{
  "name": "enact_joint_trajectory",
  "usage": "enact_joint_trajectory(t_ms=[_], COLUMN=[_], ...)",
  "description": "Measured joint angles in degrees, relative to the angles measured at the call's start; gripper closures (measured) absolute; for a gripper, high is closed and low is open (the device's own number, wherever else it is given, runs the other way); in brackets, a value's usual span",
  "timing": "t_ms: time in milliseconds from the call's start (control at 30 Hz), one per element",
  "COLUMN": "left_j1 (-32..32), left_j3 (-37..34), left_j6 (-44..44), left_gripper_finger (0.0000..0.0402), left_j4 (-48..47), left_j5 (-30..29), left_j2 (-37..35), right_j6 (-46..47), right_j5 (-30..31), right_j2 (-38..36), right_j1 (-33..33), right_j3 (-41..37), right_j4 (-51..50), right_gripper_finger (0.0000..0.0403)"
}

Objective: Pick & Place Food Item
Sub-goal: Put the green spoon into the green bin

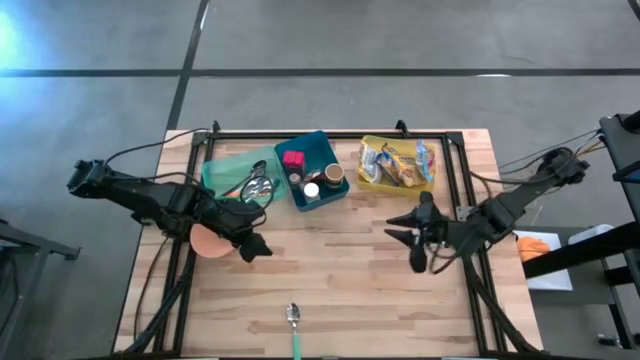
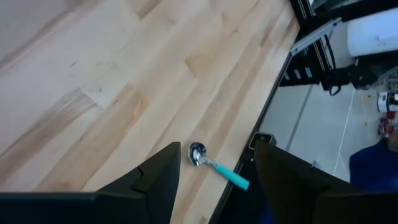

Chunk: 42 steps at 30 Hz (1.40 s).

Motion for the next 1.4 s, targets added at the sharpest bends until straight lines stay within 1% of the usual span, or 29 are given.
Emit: enact_joint_trajectory(t_ms=[133,200,333,433,567,700,833,900,1000,1100,1267,1300,1400], left_j1=[-0.07,-0.13,-0.87,-1.19,-2.17,-3.22,-4.03,-4.09,-4.28,-4.48,-7.00,-7.48,-7.92], left_j3=[0.00,0.00,0.00,0.78,3.52,7.12,9.86,10.72,11.70,11.98,10.13,10.03,9.99], left_j6=[-1.38,-2.12,-3.62,-3.74,-2.64,-0.97,-1.28,-2.88,-5.02,-5.67,-5.28,-5.18,-5.78], left_gripper_finger=[0.0191,0.0191,0.0191,0.0191,0.0191,0.0191,0.0191,0.0191,0.0191,0.0191,0.0191,0.0191,0.0191], left_j4=[-0.23,-0.70,-1.81,-2.22,-2.12,-2.40,-2.40,-2.44,-1.51,2.58,17.78,19.44,20.55], left_j5=[-0.73,-0.75,-0.87,0.64,1.29,0.92,-3.18,-4.89,-9.20,-11.53,-19.09,-19.35,-19.54], left_j2=[0.04,0.71,4.03,7.81,12.39,15.60,17.74,18.47,19.54,20.42,21.41,21.82,22.06], right_j6=[-4.20,-6.21,-9.22,-9.11,-10.38,-9.75,-9.73,-9.67,-9.55,-9.55,-9.55,-9.55,-9.55], right_j5=[-0.40,-0.64,-0.77,0.19,0.82,0.49,0.43,0.41,0.30,0.28,0.28,0.28,0.28], right_j2=[-8.11,-11.09,-15.46,-17.48,-19.40,-20.42,-20.17,-19.91,-19.79,-19.56,-19.44,-19.44,-19.40], right_j1=[0.04,0.02,0.02,0.00,-0.02,0.00,0.00,0.00,0.00,0.00,0.00,0.00,0.00], right_j3=[-12.42,-17.38,-24.24,-27.07,-28.72,-29.41,-29.72,-29.79,-29.92,-30.03,-30.16,-30.20,-30.20], right_j4=[13.32,18.04,23.05,25.90,26.45,26.47,26.47,26.62,26.49,26.50,26.50,26.50,26.54], right_gripper_finger=[0.0284,0.0284,0.0284,0.0284,0.0284,0.0284,0.0284,0.0284,0.0284,0.0284,0.0284,0.0284,0.0284])
